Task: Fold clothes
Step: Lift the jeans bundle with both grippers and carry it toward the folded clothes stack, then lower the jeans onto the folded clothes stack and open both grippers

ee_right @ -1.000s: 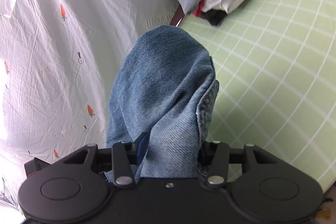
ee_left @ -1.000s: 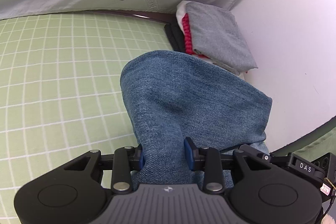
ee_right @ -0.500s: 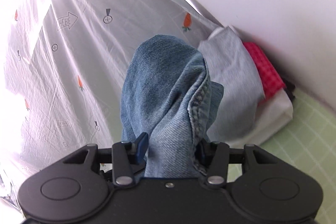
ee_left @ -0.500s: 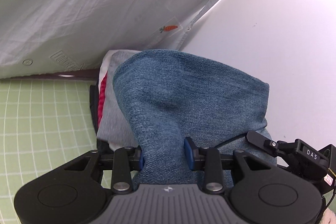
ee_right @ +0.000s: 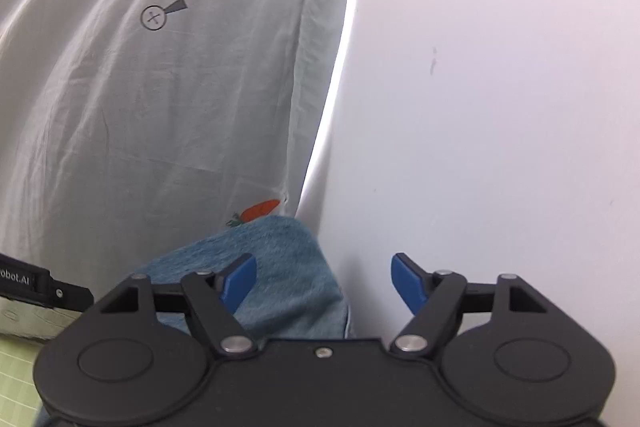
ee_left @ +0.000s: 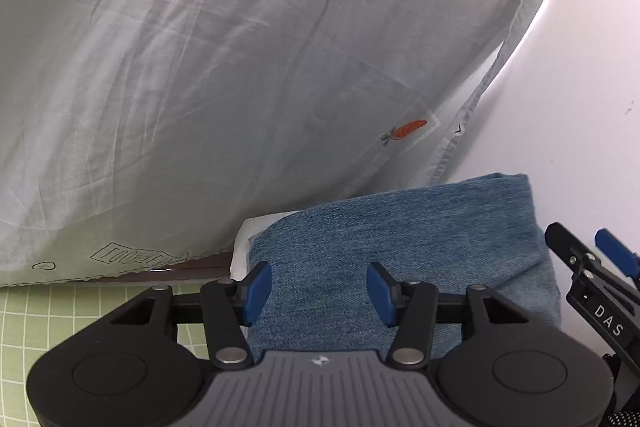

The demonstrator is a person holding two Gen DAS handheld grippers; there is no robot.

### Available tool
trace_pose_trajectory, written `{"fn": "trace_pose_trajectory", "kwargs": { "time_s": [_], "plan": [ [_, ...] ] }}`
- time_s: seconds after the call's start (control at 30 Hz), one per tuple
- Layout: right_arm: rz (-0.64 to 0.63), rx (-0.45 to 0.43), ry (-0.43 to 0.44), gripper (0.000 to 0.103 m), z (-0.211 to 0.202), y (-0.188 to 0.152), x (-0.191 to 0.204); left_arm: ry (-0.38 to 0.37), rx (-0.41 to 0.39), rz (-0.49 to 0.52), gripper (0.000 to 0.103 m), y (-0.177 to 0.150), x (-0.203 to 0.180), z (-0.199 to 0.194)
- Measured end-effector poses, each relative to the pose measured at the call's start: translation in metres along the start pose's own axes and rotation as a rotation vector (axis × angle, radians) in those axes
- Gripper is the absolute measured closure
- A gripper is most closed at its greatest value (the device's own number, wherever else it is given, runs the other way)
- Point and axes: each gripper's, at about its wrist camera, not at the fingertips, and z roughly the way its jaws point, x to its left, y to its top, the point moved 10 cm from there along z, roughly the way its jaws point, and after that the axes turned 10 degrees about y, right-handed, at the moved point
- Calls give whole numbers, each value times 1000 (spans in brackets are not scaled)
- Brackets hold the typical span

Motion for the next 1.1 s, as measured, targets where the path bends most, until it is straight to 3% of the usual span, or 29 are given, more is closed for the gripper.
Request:
{"fn": "trace_pose_trajectory", "kwargs": {
  "time_s": [0.1,0.13,0.4,0.63,0.77,0.87,0.9,1.03,1.1],
  "plan": [
    [65,40,175,34,16,-14,20,28,42,-4,49,-12,-2,25],
    [70,61,189,34,24,-22,23,37,55,-18,49,-16,-1,34],
    [30,184,109,29,101,-69,14,70,67,-50,46,-13,9,76],
    [-47,202,97,17,128,-94,16,61,101,-95,25,-30,14,98],
    [-48,185,111,15,116,-90,14,68,93,-77,24,-30,17,85],
    [-53,159,109,2,93,-75,11,92,53,-54,23,-24,23,56],
    [-58,138,97,2,81,-68,10,95,36,-53,21,-23,26,44],
    [8,112,80,0,32,-50,8,98,-50,-46,2,-25,34,-9],
    [74,129,88,0,7,-51,9,101,-103,-10,0,-31,33,-39]
  ]
}}
